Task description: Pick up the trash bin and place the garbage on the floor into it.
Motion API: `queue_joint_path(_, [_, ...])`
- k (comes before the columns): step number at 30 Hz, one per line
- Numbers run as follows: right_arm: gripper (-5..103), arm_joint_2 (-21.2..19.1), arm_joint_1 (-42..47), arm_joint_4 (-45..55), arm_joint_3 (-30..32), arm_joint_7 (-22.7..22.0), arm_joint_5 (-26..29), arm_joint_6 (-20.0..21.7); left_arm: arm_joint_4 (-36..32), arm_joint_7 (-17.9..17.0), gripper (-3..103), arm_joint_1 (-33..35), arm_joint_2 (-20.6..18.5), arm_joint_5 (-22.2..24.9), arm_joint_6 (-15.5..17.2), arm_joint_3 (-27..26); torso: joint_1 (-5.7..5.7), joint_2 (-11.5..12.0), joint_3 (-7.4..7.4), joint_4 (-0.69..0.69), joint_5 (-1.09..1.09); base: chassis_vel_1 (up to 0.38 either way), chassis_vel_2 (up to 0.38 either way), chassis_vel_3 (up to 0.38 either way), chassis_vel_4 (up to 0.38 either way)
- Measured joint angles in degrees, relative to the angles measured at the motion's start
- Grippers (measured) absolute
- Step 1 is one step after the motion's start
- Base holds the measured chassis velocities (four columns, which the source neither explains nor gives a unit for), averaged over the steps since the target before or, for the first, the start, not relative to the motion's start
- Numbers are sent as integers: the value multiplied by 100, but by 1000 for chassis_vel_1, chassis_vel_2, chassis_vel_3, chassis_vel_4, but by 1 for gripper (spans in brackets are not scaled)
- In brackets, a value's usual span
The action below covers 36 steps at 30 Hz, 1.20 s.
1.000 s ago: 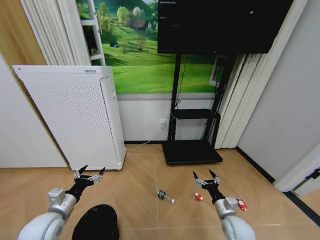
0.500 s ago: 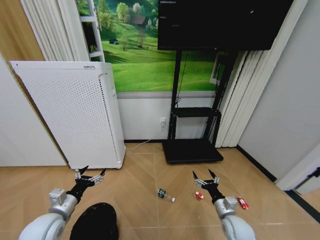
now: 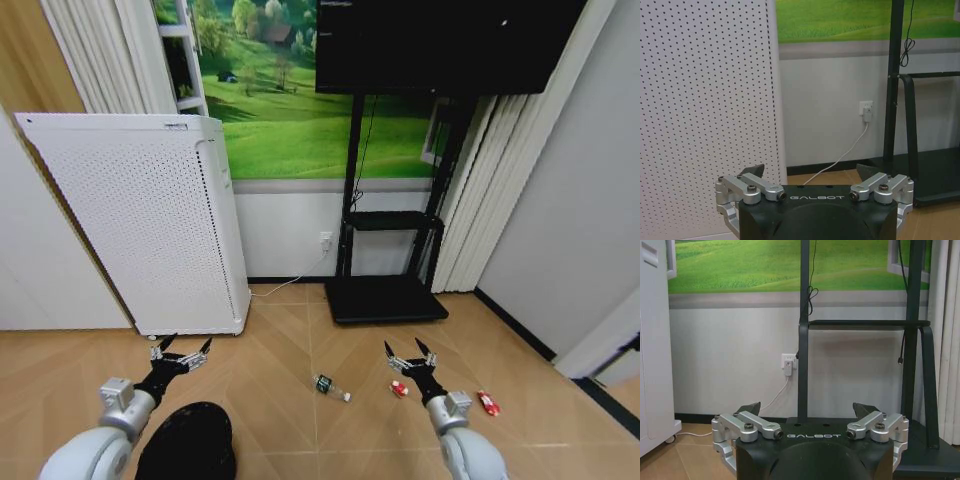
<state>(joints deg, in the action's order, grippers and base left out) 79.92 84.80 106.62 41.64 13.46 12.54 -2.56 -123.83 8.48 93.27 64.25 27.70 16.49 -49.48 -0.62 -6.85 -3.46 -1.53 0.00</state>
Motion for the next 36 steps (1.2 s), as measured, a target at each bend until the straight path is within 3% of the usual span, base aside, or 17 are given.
queue_joint_path(10, [100, -59, 39, -42, 61, -12, 123, -16, 0, -20, 100, 9, 77, -149, -26, 45, 38, 217, 180, 0, 0, 0, 0, 0, 0])
queue_joint_path(14, [100, -55, 27, -106, 68, -34, 151, -32, -43, -229, 100, 61, 158, -190, -60, 42, 43, 291, 249, -1, 0, 0, 0, 0, 0])
queue_joint_path(16, [100, -38, 17, -146, 67, -63, 154, -45, -118, -337, 100, 135, 246, -191, -1, 3, 43, 305, 262, -1, 0, 0, 0, 0, 0])
queue_joint_path(18, [100, 8, 36, -228, 79, -110, 163, -89, -250, -675, 100, 336, 476, -86, 311, -84, 43, 313, 272, 3, 1, 0, 0, 0, 0])
queue_joint_path(22, [100, 80, 173, -284, 208, -165, 176, -197, -123, -817, 100, 385, 484, -83, 479, -110, 43, 312, 272, 0, 1, 0, 0, 0, 0])
queue_joint_path(24, [100, 114, 252, -324, 257, -215, 233, -246, -10, -796, 100, 487, 440, -106, 546, -171, 43, 310, 270, -7, -3, 0, 0, 0, 0])
queue_joint_path(29, [100, 148, 228, -608, 234, -295, 318, -306, 440, -624, 100, 1038, 374, -195, 458, -467, 39, 294, 259, 2, 0, 0, 0, 0, 0])
queue_joint_path(36, [100, 142, 160, -906, 246, -428, 416, -325, 627, -605, 100, 1325, 455, -201, 365, -489, 35, 280, 247, 0, 0, 0, 0, 0, 0])
